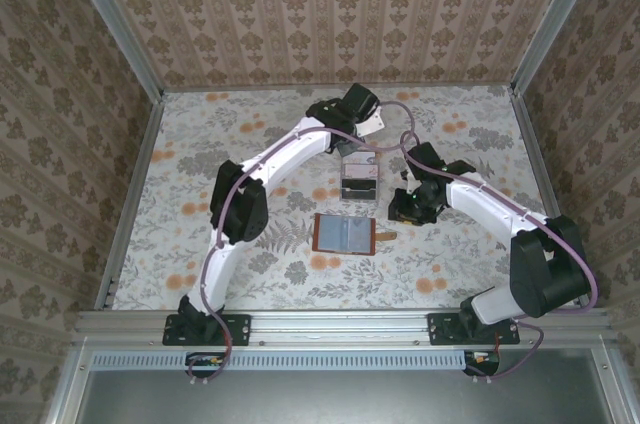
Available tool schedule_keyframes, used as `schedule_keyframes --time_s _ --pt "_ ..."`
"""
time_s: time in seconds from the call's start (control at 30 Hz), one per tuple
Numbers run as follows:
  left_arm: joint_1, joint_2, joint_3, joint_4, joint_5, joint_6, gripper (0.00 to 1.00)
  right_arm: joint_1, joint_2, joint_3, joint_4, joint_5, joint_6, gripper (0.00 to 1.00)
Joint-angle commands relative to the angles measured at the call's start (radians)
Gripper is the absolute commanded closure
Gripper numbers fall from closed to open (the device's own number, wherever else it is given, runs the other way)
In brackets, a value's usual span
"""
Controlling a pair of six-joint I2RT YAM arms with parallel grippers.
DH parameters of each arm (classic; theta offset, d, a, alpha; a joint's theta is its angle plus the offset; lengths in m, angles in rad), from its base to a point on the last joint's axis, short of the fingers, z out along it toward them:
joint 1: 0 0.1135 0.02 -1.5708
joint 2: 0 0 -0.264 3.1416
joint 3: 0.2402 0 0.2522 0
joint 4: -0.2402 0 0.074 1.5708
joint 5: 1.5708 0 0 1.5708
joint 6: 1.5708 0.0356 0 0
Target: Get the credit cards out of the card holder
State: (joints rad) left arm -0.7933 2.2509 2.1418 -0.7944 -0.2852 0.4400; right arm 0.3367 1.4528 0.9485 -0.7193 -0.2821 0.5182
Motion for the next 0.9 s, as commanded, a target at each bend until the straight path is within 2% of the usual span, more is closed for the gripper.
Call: schedule_keyframes --time_s 0.0,0.1,0.23,0.33,0.53,0.7,0.87 --pt "-0.021 -0.090 -0.060 -0.012 -0.050 -0.231 0.78 0.008 0.007 -0.027 0.047 -0.060 0.030 0.74" --pt "-0.033 -0.151 -0.144 -0.009 0.010 -0.337 0.73 0.017 0.015 -0.037 0.077 -0.084 0.045 0.74" --pt "-0.037 -0.239 -0.274 0.040 0.154 -0.454 0.72 0.031 0.039 -0.039 0.088 -0.091 0.046 0.74" --pt "-0.036 -0.293 -0.377 0.107 0.223 -0.553 0.73 0.036 0.052 -0.045 0.097 -0.091 0.046 0.74" --pt "-0.036 -0.321 -0.448 0.148 0.369 -0.704 0.78 0.042 0.077 -0.054 0.107 -0.090 0.041 0.74" --pt "-0.052 -0.338 -0.522 0.186 0.407 -0.862 0.79 0.042 0.099 -0.072 0.118 -0.083 0.035 0.74" --pt "-0.077 -0.379 -0.640 0.258 0.440 -0.949 0.78 0.043 0.126 -0.079 0.125 -0.077 0.027 0.74"
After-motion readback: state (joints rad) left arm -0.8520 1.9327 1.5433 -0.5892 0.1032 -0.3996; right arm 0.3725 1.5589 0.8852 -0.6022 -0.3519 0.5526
